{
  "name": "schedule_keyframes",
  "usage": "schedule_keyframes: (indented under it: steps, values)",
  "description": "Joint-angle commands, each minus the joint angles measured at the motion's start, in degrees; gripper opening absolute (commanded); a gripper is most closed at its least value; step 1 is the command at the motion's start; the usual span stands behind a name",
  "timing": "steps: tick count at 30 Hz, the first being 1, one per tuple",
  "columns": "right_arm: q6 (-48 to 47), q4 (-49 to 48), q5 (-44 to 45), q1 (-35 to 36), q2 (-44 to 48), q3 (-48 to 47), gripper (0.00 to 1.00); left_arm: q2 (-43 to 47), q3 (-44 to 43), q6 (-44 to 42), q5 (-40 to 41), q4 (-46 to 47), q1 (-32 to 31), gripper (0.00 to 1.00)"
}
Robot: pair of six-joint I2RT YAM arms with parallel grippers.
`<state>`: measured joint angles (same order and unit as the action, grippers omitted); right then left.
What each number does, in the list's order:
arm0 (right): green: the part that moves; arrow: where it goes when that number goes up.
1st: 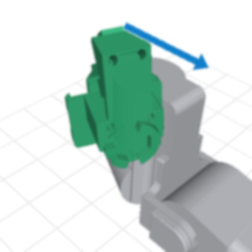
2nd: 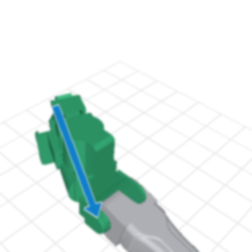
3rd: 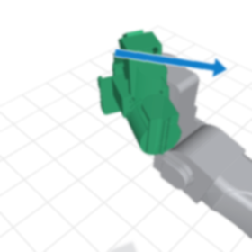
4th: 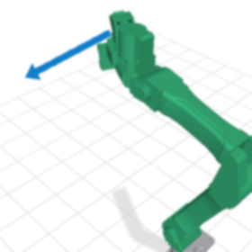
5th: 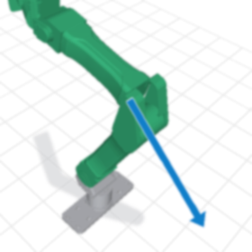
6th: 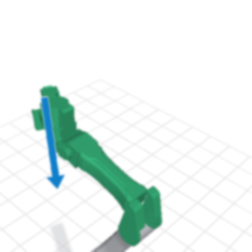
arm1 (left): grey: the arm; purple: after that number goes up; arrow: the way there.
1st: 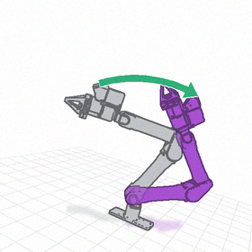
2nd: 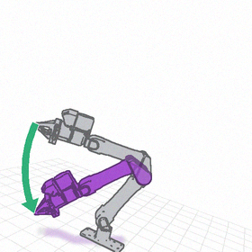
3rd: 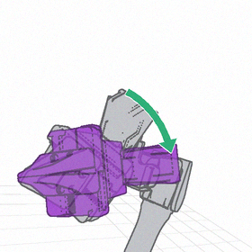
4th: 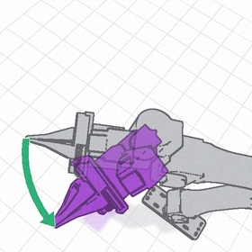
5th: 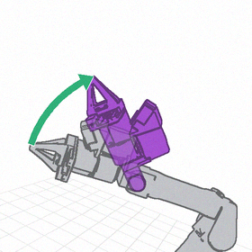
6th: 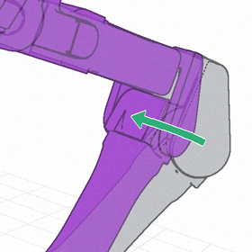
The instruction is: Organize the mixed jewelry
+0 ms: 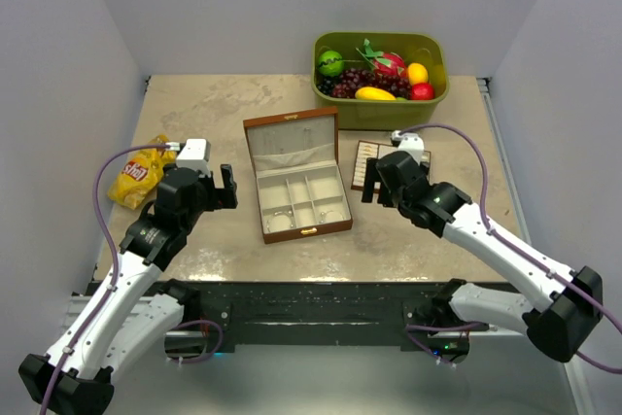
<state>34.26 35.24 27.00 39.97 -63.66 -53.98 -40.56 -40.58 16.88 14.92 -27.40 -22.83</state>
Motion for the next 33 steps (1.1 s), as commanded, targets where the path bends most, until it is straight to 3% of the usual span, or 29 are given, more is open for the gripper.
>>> schedule_keyframes:
  steps: [1,5,10,13,18,25,33]
  values:
    - [3.97,3.59,5.42,-1.12,4.76,1.06,0.92,-0.14,-0.38,-1.24,-0.68,2.70,0.33,1.00]
    - [3.45,4.39,7.79,-3.92,8.28,0.72,0.92,-0.05,-0.47,-1.42,-0.77,2.88,0.51,1.00]
    - [0.29,3.96,7.46,-9.72,9.34,-1.65,0.84,1.61,-0.29,-1.24,-0.16,2.61,0.51,1.00]
    - [-4.98,-1.66,-1.03,-15.60,7.33,-2.45,0.73,2.67,-0.12,-1.24,0.20,2.44,0.51,1.00]
    - [-5.69,-2.80,-7.83,-24.31,-2.68,-4.12,0.72,3.11,0.06,-1.41,0.20,2.96,0.51,0.99]
    - [-7.63,-9.67,-18.47,-38.53,-6.30,-0.78,0.66,2.32,0.15,-1.68,-2.35,3.49,0.51,1.00]
    - [-10.26,-14.84,-21.03,-41.63,-10.78,4.75,0.55,2.15,0.24,-1.85,-2.79,3.84,0.51,1.00]
